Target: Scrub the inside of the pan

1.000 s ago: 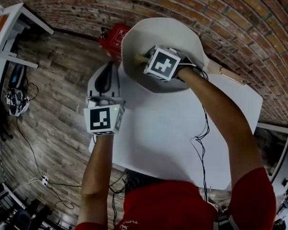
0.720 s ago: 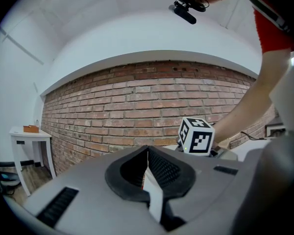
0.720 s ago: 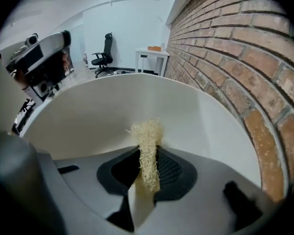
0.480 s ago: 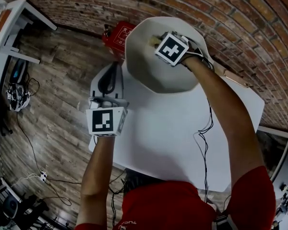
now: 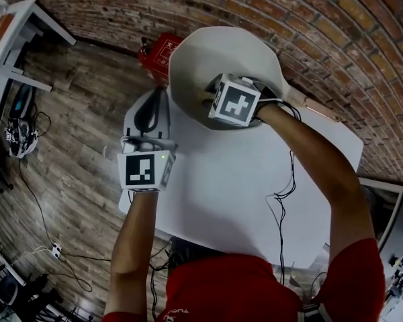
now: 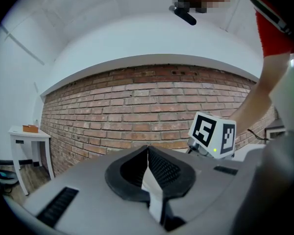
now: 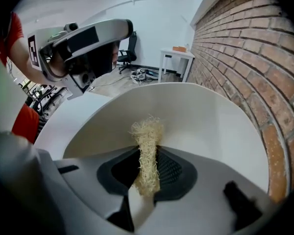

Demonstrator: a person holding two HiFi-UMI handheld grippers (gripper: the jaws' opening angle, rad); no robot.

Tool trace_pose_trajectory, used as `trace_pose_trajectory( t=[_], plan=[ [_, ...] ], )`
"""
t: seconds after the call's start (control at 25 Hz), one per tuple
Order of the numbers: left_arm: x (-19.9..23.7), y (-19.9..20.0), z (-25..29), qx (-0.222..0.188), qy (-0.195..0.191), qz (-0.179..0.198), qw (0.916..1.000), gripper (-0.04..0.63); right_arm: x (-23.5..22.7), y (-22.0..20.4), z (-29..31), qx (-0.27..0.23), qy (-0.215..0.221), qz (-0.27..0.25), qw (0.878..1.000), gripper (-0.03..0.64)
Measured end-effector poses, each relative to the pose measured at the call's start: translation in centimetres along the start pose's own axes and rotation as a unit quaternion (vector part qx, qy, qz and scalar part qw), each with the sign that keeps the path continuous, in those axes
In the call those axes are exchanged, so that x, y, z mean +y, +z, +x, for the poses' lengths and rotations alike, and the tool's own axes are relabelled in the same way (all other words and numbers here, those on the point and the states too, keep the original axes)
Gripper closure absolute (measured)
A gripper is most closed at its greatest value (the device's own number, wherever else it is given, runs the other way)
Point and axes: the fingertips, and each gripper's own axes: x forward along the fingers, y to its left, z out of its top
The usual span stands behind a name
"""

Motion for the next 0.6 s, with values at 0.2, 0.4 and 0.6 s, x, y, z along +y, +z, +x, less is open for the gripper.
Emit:
trace_pose_trajectory(
  t=[0.2,0.4,0.6],
  plan=[
    [0.0,-0.1,-0.5,0.004,0.001,0.004,1.0000,0.580,-0.5,-0.6,0.7,0.017,-0.009,-0.001,1.000,0.529],
    [0.7,-0.2,-0.9,0.006,0.008,0.005,0.9999,0.580,-3.5,-2.8,1.1,0.049,-0.040,0.019,0.998,0.529],
    [0.9,-0.5,-1.2,0.010,0.011,0.002,0.9999,0.580,-7.4,-4.0,0.7,0.060,-0.087,0.055,0.993,0.529]
  ],
)
